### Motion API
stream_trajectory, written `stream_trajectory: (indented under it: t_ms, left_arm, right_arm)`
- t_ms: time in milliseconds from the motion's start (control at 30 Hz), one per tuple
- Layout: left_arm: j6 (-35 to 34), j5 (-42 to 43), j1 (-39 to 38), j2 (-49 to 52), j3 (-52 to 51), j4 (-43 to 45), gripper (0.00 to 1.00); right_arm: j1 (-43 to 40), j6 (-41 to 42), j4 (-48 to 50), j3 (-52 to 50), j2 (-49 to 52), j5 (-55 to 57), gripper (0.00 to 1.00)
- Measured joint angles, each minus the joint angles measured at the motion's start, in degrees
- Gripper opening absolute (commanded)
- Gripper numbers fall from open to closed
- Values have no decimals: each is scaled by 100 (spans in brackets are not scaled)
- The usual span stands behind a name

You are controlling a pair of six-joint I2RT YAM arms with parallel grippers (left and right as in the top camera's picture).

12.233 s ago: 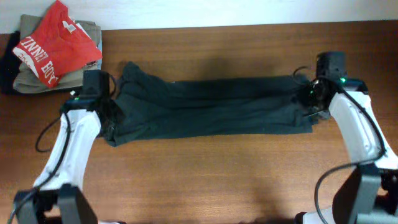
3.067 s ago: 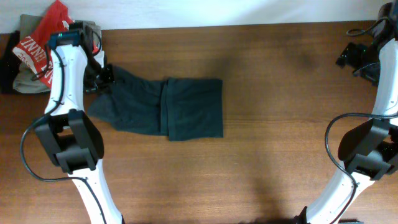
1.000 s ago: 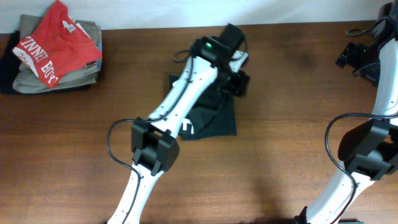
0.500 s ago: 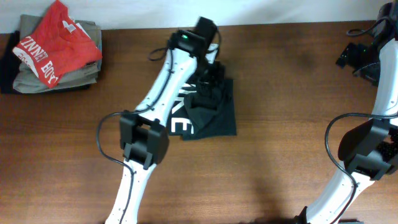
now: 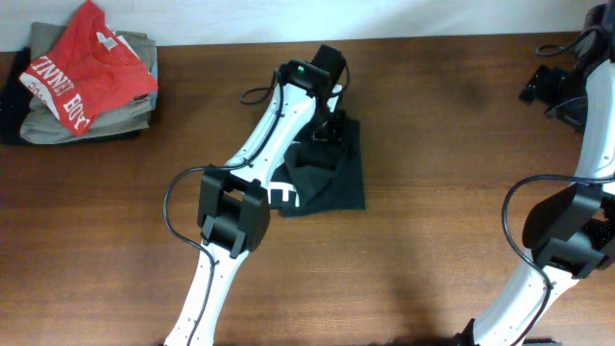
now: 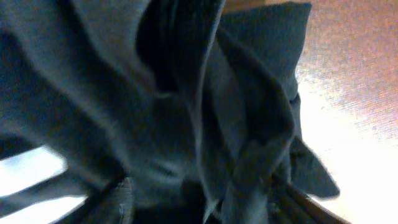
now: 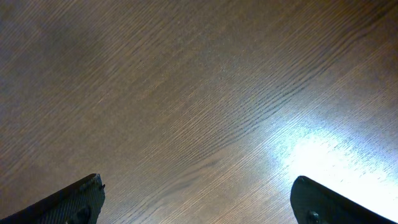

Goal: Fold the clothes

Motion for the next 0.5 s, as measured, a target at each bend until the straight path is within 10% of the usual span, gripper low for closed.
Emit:
stream_trajectory:
  t_ms: [100, 500]
  left_arm:
    - [-22, 4, -85, 7, -2, 157, 18]
    - [79, 20, -299, 7, 68, 170, 1]
  right_arm:
    - [-2, 0, 0, 0, 0, 0, 99]
    - [-2, -2, -2, 0, 0, 0, 99]
